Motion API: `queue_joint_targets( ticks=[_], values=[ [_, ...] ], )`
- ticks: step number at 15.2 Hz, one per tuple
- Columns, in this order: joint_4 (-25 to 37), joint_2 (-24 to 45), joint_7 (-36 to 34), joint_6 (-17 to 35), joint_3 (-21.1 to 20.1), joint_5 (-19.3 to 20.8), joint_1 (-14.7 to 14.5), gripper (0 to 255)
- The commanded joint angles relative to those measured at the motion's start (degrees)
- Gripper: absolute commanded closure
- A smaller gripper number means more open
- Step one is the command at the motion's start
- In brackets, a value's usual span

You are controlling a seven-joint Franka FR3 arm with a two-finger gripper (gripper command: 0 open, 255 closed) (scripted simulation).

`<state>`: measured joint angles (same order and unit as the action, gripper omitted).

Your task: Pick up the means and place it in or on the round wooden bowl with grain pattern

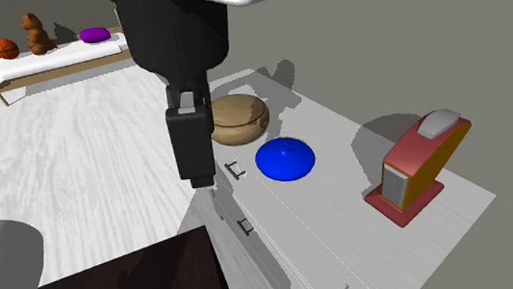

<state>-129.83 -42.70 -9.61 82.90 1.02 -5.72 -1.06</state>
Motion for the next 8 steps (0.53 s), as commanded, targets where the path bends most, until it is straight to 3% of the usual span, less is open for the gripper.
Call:
queue_joint_targets(
  ticks=[1, 8],
  values=[
    [0.0, 0.0, 0.0, 0.0, 0.0, 0.0, 0.0, 0],
    [-2.1, 7.9, -6.5, 11.5, -6.3, -3.2, -1.4, 0]
  ],
)
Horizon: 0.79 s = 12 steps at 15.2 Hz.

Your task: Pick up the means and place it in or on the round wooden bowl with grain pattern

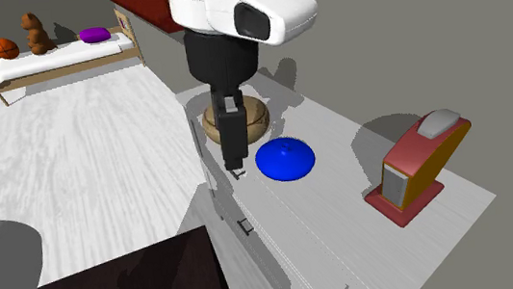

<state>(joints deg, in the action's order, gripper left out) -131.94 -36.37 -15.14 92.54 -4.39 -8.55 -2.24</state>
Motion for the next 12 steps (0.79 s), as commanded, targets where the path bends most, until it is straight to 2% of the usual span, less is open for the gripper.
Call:
queue_joint_targets(
  ticks=[1, 7, 12],
  values=[
    [0.1, 3.0, -1.9, 3.4, -1.8, -0.7, -0.4, 0],
    [1.9, 12.7, -7.6, 12.6, -6.8, -1.4, -1.2, 0],
    [5.7, 22.3, -12.8, 19.3, -10.6, -0.2, -1.6, 0]
  ],
)
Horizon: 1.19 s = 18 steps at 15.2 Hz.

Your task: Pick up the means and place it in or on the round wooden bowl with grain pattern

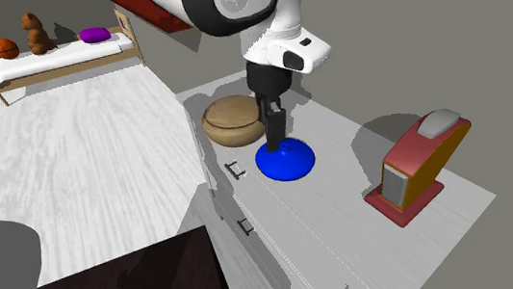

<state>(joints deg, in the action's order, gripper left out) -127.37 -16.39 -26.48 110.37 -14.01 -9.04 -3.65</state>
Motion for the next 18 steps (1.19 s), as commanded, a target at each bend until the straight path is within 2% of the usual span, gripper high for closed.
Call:
queue_joint_targets(
  ticks=[1, 7, 14, 18],
  values=[
    [2.1, 4.3, -2.5, 2.6, -1.6, 0.8, -0.3, 0],
    [9.0, 16.1, -9.2, 7.9, -4.4, 5.0, -1.3, 0],
    [5.9, 18.3, -9.7, 13.2, -4.6, 5.7, -1.5, 0],
    [5.6, 18.5, -9.7, 13.6, -4.6, 5.7, -1.6, 0]
  ],
)
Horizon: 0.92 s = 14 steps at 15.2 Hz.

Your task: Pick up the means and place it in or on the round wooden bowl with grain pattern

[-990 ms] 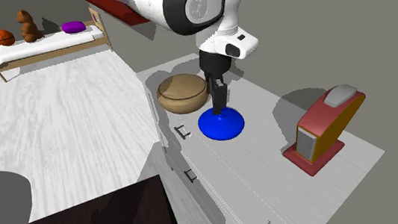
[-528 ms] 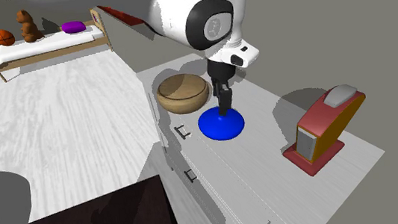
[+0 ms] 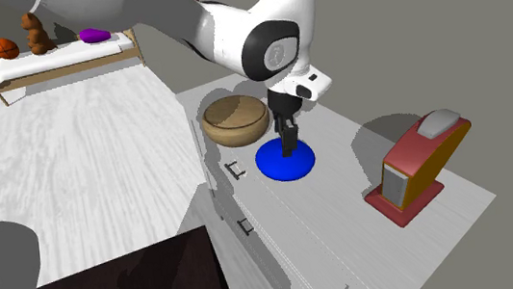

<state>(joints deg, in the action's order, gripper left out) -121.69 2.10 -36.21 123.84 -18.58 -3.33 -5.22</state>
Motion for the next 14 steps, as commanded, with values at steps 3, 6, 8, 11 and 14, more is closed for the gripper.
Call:
queue_joint_targets(
  ticks=[3, 6, 8, 11, 14],
  values=[
    [-0.1, 0.1, 0.0, 0.1, 0.0, 0.0, 0.0, 0],
    [-0.1, 0.1, 0.0, 0.1, 0.0, 0.0, 0.0, 255],
    [-0.1, 0.1, 0.0, 0.1, 0.0, 0.0, 0.0, 255],
    [-0.1, 0.0, 0.0, 0.1, 0.0, 0.0, 0.0, 255],
    [-0.1, 0.1, 0.0, 0.1, 0.0, 0.0, 0.0, 255]
  ],
)
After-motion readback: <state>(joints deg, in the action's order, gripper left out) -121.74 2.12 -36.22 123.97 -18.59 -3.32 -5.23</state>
